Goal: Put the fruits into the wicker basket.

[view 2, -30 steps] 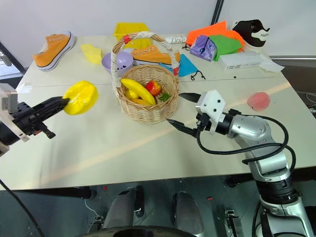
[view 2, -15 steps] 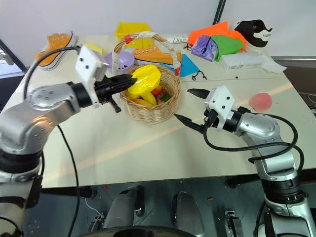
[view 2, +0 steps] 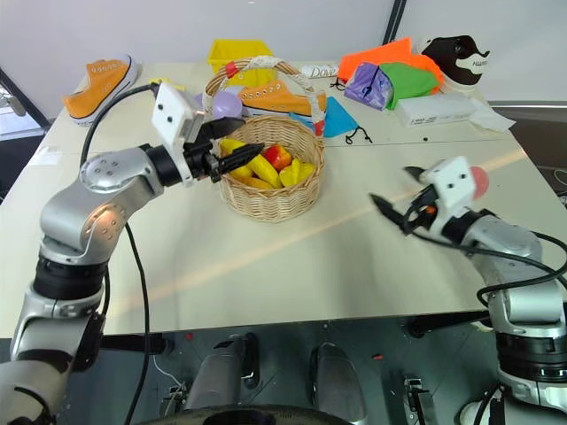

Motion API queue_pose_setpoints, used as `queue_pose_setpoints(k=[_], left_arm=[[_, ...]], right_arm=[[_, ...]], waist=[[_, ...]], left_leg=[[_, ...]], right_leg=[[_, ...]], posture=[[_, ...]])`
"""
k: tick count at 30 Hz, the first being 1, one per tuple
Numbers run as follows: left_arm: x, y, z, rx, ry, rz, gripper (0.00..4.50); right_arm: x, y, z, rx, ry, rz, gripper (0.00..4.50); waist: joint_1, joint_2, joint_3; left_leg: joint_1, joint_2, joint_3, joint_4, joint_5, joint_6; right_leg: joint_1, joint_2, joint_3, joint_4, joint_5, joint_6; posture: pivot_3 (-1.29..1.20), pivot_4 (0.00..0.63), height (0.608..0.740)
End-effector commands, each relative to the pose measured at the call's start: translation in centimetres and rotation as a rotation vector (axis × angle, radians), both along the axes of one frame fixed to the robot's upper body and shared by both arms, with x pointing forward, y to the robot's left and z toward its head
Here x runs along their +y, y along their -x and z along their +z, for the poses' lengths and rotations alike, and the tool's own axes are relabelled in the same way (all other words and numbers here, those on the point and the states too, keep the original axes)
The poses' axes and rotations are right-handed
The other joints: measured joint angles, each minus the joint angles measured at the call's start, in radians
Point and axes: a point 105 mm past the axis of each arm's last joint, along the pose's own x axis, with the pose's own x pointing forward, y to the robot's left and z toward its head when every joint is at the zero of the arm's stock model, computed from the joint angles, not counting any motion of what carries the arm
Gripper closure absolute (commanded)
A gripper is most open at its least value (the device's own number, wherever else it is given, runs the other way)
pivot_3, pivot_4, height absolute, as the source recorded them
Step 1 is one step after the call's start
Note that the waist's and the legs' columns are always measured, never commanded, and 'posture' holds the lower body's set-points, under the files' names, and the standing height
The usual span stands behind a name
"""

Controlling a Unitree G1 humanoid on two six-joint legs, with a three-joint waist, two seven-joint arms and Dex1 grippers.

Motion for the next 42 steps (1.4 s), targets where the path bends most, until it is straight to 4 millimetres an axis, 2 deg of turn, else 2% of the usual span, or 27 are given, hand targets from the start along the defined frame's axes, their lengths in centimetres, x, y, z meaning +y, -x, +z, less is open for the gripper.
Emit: queue_pose_setpoints(k=[1,6,12,17,24,27,29,30,33,35,38,40,41,42], left_arm=[[-1.6,3.7,0.0,-0.035,-0.020,-0.184,1.41],[-3.2,6.0,-1.3,0.023,-0.019,-0.292,1.41],[-4.6,6.4,-2.2,0.039,-0.026,-0.302,1.41],[-4.7,6.4,-2.3,0.048,-0.023,-0.295,1.41],[-4.8,6.4,-2.4,0.057,-0.018,-0.284,1.41],[-4.7,6.3,-2.8,0.061,-0.016,-0.274,1.37],[-4.6,6.3,-3.0,0.064,-0.015,-0.264,1.37],[-4.5,6.2,-3.2,0.068,-0.016,-0.259,1.37],[-4.1,6.2,-3.7,0.074,-0.020,-0.246,1.37],[-3.5,6.0,-4.0,0.081,-0.021,-0.221,1.37],[-1.6,5.2,-4.5,0.100,-0.022,-0.138,1.37],[0.1,4.8,-4.8,0.110,-0.016,-0.078,1.37],[1.9,4.5,-5.1,0.120,-0.014,-0.024,1.37],[3.3,4.4,-5.3,0.123,-0.014,0.018,1.37]], right_arm=[[-4.5,-0.8,0.9,-0.054,0.017,-0.209,0.00],[-7.0,-1.8,0.1,-0.040,0.027,-0.331,0.00],[-10.5,-3.8,-0.2,-0.062,0.018,-0.515,0.00],[-11.9,-5.1,-1.8,0.006,-0.067,-0.600,0.00],[-12.3,-6.0,-3.5,0.076,-0.212,-0.630,0.00],[-12.1,-6.1,-3.7,0.089,-0.230,-0.617,0.89],[-12.0,-6.2,-3.7,0.087,-0.233,-0.610,1.81],[-12.0,-6.2,-3.6,0.085,-0.227,-0.606,2.07],[-11.4,-6.3,-3.0,0.058,-0.209,-0.570,2.15],[-10.4,-6.3,-2.1,0.026,-0.159,-0.504,2.15],[-5.7,-5.9,0.1,-0.043,-0.064,-0.255,2.15],[-0.8,-4.4,1.7,-0.081,-0.044,-0.006,2.15],[3.5,-2.5,3.1,-0.097,-0.062,0.204,2.15],[6.9,-0.6,4.0,-0.092,-0.084,0.372,2.15]], waist=[[0.000,0.000,0.000],[0.000,0.001,-0.001],[-0.002,0.002,-0.001],[-0.003,0.003,-0.001],[-0.002,0.004,0.000],[-0.003,0.004,-0.001],[-0.004,0.005,-0.001],[-0.004,0.005,-0.001],[-0.004,0.005,-0.001],[-0.004,0.006,0.000],[-0.004,0.007,-0.001],[-0.009,0.009,-0.001],[-0.010,0.009,-0.001],[-0.014,0.010,-0.001]], left_leg=[[0.000,0.000,0.000,0.000,0.000,0.000],[0.000,0.000,0.000,0.001,0.000,0.000],[0.000,0.000,0.001,0.003,0.000,0.000],[0.000,0.000,0.001,0.003,0.000,0.000],[0.000,0.000,0.001,0.004,0.000,0.000],[0.000,0.000,0.001,0.004,0.000,0.000],[0.000,0.000,0.001,0.004,0.000,0.000],[0.000,0.000,0.001,0.004,0.000,0.000],[0.000,0.000,0.001,0.004,0.000,0.000],[0.000,0.000,0.002,0.004,0.000,0.000],[0.000,0.000,0.001,0.004,0.000,0.000],[0.000,0.001,0.002,0.003,0.000,0.001],[0.001,0.001,0.002,0.003,0.000,0.001],[0.001,0.001,0.001,0.002,0.000,0.000]], right_leg=[[0.000,0.000,0.000,0.000,0.000,0.000],[0.000,0.000,0.001,0.001,0.000,0.000],[0.001,0.000,0.002,0.001,0.000,0.000],[0.000,0.001,0.002,0.003,0.000,0.001],[0.000,0.000,0.003,0.003,0.000,0.001],[0.000,0.000,0.003,0.003,0.000,0.001],[0.000,0.000,0.003,0.003,0.000,0.001],[0.000,0.000,0.003,0.003,0.000,0.001],[0.000,0.000,0.003,0.003,0.000,0.001],[0.000,0.000,0.003,0.003,0.000,0.001],[0.000,0.000,0.003,0.004,0.000,0.001],[-0.001,0.001,0.003,0.004,0.000,0.001],[-0.001,0.001,0.003,0.004,0.000,0.001],[-0.002,0.001,0.003,0.004,0.000,0.001]], posture=[[0.00,0.150,0.740],[0.00,0.150,0.740],[0.00,0.150,0.740],[0.00,0.150,0.740],[0.00,0.150,0.740],[0.00,0.150,0.740],[0.00,0.150,0.740],[0.00,0.150,0.740],[0.00,0.150,0.740],[0.00,0.150,0.740],[0.00,0.150,0.740],[0.00,0.150,0.740],[0.00,0.150,0.740],[0.00,0.150,0.740]])
